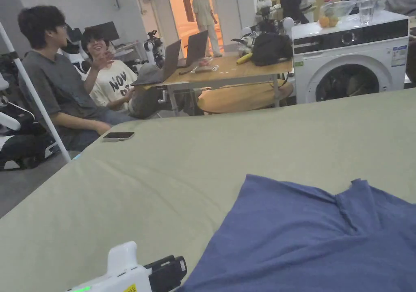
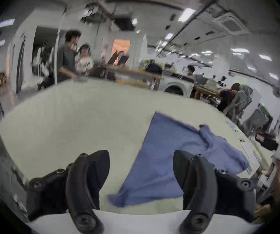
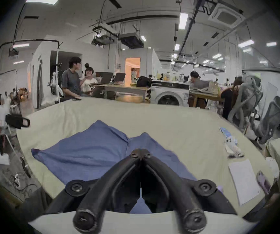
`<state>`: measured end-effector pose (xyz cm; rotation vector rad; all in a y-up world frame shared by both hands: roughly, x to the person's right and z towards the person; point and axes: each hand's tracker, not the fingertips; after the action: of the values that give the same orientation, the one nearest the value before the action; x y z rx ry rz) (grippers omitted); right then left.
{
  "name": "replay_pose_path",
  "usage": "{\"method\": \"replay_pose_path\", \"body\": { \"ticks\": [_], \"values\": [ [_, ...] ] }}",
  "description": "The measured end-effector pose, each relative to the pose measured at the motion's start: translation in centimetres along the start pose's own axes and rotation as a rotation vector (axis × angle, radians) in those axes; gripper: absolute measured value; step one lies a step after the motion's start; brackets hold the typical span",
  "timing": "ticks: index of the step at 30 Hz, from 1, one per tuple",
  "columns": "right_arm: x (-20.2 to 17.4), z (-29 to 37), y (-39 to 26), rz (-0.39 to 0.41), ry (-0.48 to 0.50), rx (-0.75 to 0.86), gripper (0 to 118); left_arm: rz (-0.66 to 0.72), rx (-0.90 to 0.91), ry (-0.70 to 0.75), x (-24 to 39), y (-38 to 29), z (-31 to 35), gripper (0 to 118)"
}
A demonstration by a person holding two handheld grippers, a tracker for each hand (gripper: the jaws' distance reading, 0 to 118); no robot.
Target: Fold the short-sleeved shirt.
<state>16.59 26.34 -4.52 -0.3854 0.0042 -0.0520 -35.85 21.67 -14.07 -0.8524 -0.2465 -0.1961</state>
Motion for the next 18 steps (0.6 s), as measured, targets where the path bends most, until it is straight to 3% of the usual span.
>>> {"method": "replay_pose_path", "body": {
  "ticks": [4, 6, 7, 10, 12, 17, 18],
  "values": [
    [1.0, 0.1, -0.8, -0.015, -0.017, -0.028, 0, -0.005, -0.123, 0.045, 0.5, -1.7, -3.3, 78],
    [1.5, 0.3, -1.0, -0.03, -0.023, -0.037, 0, -0.008, -0.167, 0.093, 1.2, -1.9, -4.0, 71],
    [1.8, 0.4, -1.1, -0.039, -0.028, -0.042, 0, 0.196, 0.037, -0.183, 2.7, -1.9, -4.4, 59],
    [2.6, 0.3, -1.2, -0.048, -0.043, -0.049, 0, 0.148, 0.033, -0.198, 3.8, -1.2, -4.0, 35],
    [3.3, -0.1, -0.9, -0.061, -0.05, -0.056, 0, 0.103, -0.014, -0.187, 5.0, -0.9, -4.8, 4],
    [6.5, -4.2, 2.1, -0.083, -0.03, -0.144, 1, 0.073, -0.012, -0.169, 5.3, -0.6, -5.3, 0],
    [7.7, -6.2, 3.3, -0.084, 0.014, -0.193, 18, 0.07, -0.02, -0.171, 5.2, -0.6, -5.2, 0]
  ]
}}
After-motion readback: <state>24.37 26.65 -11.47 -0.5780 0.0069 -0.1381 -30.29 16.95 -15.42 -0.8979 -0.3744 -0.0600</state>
